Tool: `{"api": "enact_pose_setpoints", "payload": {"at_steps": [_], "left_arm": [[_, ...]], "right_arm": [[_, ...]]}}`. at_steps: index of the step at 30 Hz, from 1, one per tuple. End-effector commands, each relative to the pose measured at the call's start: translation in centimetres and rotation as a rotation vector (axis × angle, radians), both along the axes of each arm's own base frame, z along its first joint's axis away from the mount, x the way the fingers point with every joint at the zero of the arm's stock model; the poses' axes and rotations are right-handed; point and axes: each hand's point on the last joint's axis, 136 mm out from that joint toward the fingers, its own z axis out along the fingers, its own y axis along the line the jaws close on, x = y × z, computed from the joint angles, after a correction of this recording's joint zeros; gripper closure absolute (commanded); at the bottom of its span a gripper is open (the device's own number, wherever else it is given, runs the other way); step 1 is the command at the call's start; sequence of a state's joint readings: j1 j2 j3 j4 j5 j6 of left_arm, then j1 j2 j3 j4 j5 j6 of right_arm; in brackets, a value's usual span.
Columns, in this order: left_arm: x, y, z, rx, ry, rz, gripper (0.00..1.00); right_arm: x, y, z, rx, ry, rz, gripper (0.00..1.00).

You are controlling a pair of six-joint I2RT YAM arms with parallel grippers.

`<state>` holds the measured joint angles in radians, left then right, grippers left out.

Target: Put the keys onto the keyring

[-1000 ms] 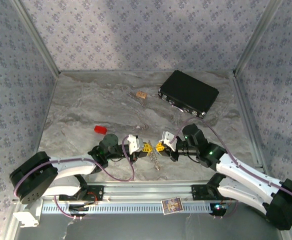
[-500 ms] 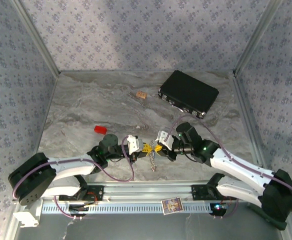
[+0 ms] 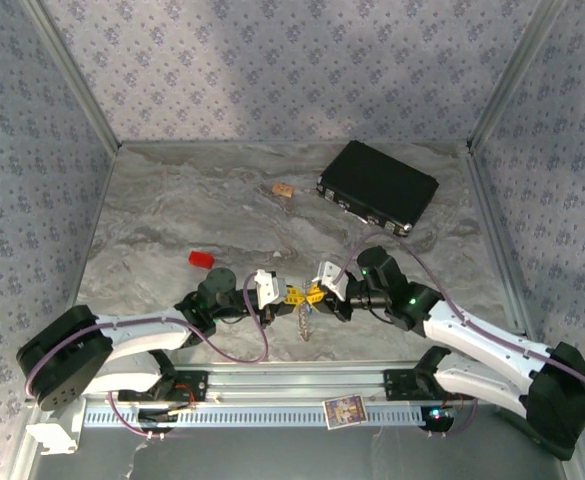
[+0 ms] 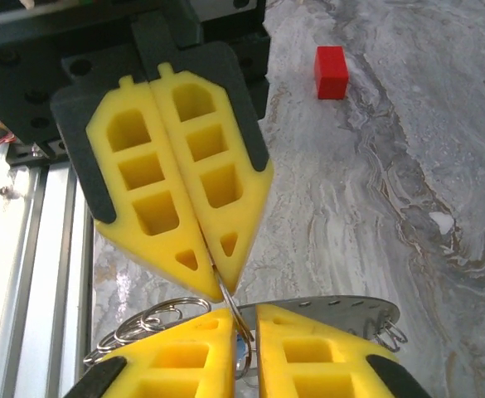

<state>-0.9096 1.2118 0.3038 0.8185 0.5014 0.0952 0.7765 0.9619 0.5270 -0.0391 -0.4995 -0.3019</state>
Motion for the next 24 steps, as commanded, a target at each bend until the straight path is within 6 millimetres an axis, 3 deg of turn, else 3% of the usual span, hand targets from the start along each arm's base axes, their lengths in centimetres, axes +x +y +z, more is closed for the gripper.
{"api": "enact_pose_setpoints", "payload": {"at_steps": [1,3,5,6,8,15,24], "left_arm": [[-0.2,-0.2,1.7,-0.054,-0.044,-0.02,1.0],[0.3,-0.1,1.3,-0.019,-0.033,0.006,0.97],[0.4,-0.1,0.7,0.04,-0.03,0.01,0.72],[0.5,0.0,0.6,0.056,-0.035,0.01,0.67],[0.2,0.1,0.7,0.088,-0.045,-0.005,0.64],[-0.1,0.5,0.8,0.145,-0.082,-0.025,0.73],[-0.2,0.4,1.0,0.141,-0.09,-0.036,1.0]], "right_arm": [[0.0,0.1,0.9,0.02,-0.014,0.014,1.0],[0.1,0.0,1.6,-0.002,-0.035,0.019,1.0],[0.0,-0.3,1.6,-0.068,-0.047,0.037,1.0],[-0.1,-0.4,1.6,-0.107,-0.057,0.049,1.0],[-0.4,-0.4,1.4,-0.196,-0.069,0.085,1.0],[-0.5,-0.1,1.1,-0.377,-0.125,0.152,1.0],[-1.1,1.0,2.1,-0.341,-0.137,0.191,1.0]]}}
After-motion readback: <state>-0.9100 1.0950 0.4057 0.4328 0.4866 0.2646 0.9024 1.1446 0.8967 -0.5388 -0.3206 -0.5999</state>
